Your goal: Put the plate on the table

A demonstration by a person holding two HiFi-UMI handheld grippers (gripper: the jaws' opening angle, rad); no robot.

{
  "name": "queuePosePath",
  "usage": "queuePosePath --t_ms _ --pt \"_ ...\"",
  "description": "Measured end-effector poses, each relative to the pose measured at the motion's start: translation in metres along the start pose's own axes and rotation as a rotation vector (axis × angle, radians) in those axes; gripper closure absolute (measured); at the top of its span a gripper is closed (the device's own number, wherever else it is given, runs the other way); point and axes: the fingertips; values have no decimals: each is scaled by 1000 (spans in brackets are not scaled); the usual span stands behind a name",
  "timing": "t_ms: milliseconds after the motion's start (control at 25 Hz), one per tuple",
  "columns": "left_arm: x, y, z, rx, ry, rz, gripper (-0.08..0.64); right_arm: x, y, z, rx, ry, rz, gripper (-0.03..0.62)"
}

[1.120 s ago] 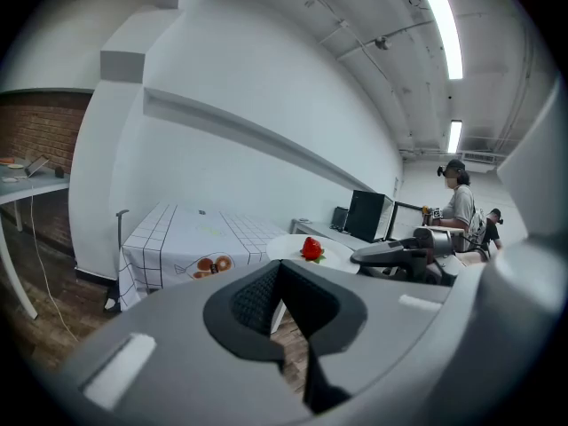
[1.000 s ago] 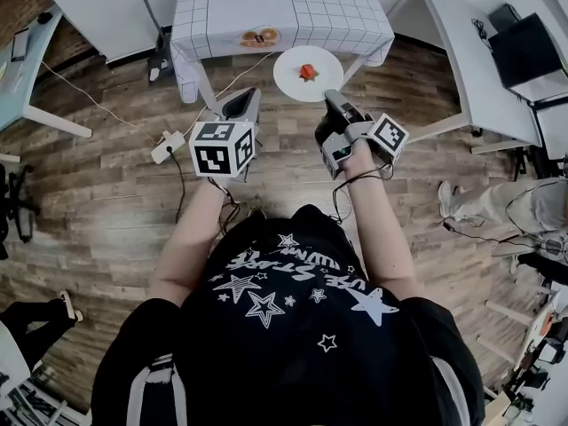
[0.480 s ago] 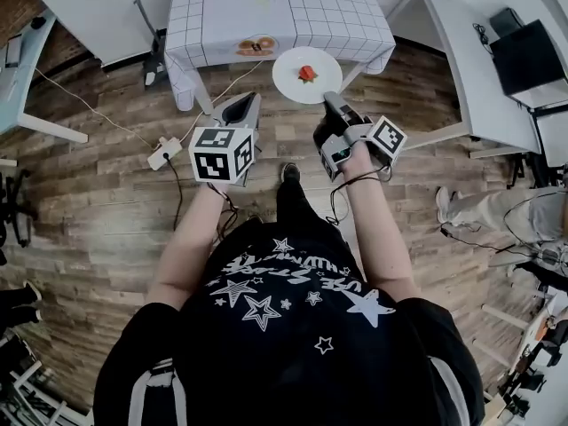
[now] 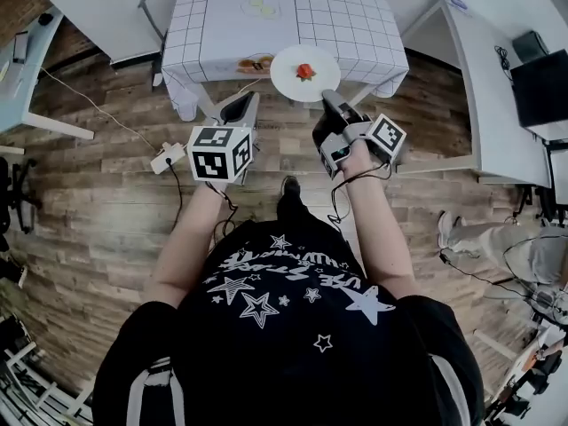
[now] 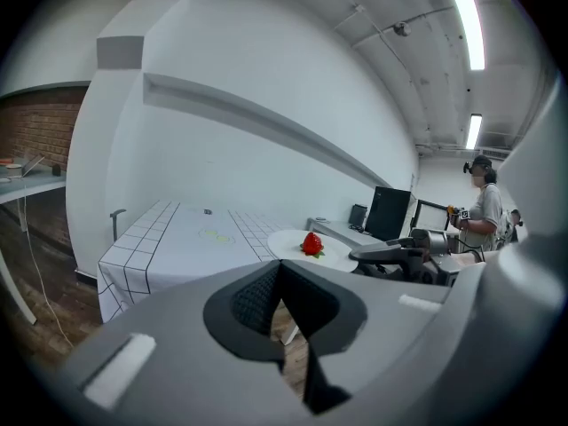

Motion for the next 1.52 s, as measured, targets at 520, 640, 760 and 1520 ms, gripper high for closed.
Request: queuePosePath --t_ms 520,640,760,1520 --pt "40 -47 -81 119 -124 87 551 -40 -87 40 -23 52 170 573" --pt "52 -69 -128 154 -152 128 551 -66 -133 45 -46 89 209 572" --pt "77 -72 -126 171 -149 150 551 -53 -143 68 -35 115 212 574" --pt "115 -38 -140 213 -134 102 551 -22 -186 81 -61 73 223 572"
Point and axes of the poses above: the fingertips, and each gripper's own axes: x forward along the fingers, y to its left, z out of its top, and after that the axes turned 3 degrees about -x, right-handed
